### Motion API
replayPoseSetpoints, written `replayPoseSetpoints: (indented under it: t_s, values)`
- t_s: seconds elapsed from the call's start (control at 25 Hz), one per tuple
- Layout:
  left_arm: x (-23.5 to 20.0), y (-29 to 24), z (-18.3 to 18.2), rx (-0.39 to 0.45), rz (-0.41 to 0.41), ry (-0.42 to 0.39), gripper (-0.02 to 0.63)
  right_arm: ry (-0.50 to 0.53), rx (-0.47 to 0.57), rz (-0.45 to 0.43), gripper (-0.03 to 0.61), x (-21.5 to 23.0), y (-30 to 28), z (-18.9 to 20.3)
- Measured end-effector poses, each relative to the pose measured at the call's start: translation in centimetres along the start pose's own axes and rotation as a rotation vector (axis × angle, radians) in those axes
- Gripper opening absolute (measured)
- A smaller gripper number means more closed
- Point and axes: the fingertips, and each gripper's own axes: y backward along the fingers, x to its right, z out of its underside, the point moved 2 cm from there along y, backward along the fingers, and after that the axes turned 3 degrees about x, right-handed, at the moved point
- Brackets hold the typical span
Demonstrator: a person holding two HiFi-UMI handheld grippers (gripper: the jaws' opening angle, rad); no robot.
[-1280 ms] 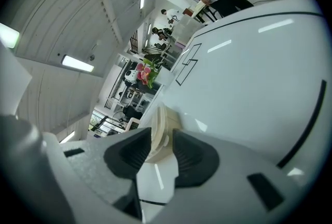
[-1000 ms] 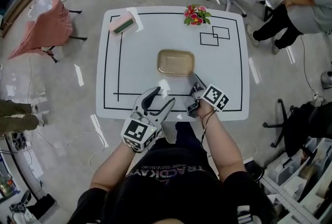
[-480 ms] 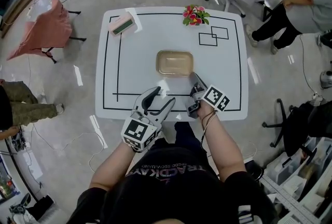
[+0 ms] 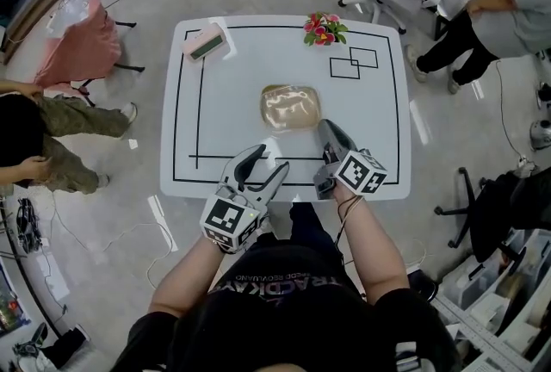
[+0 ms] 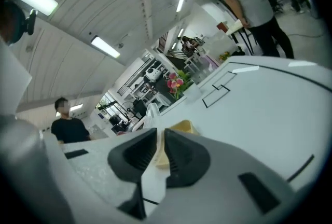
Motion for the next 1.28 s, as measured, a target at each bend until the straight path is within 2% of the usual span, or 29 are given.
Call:
replayPoseSetpoints:
  t_s: [0.16,0.32,0.48,0.64,1.0,1.28]
  values:
    - [0.0,0.8,-0.4,0.017,-0.009,-0.005,0.223,0.206,0.016,-0.041,0.048,-2.8,0.8,-1.0]
    - [0.2,1.8,-0.7,0.034,-0.015,-0.012,0.189,0.348,0.041,-0.072,0.048,-5.3,1.9,-1.8]
    - [0.3,3.1,-1.2,0.062,-0.020,-0.018,0.126,0.470,0.071,-0.088,0.048,-7.8,3.3,-2.4]
    - [0.2,4.9,-1.7,0.091,-0.038,-0.022,0.016,0.570,0.103,-0.105,0.048,-10.8,4.9,-2.4]
    - [0.1,9.0,-1.6,0.102,-0.024,-0.034,0.005,0.659,0.184,-0.112,0.048,-16.6,9.1,-1.5]
    - [1.7,10.7,-1.4,0.105,0.012,-0.039,0.005,0.685,0.206,-0.083,0.046,-18.1,12.9,-0.7]
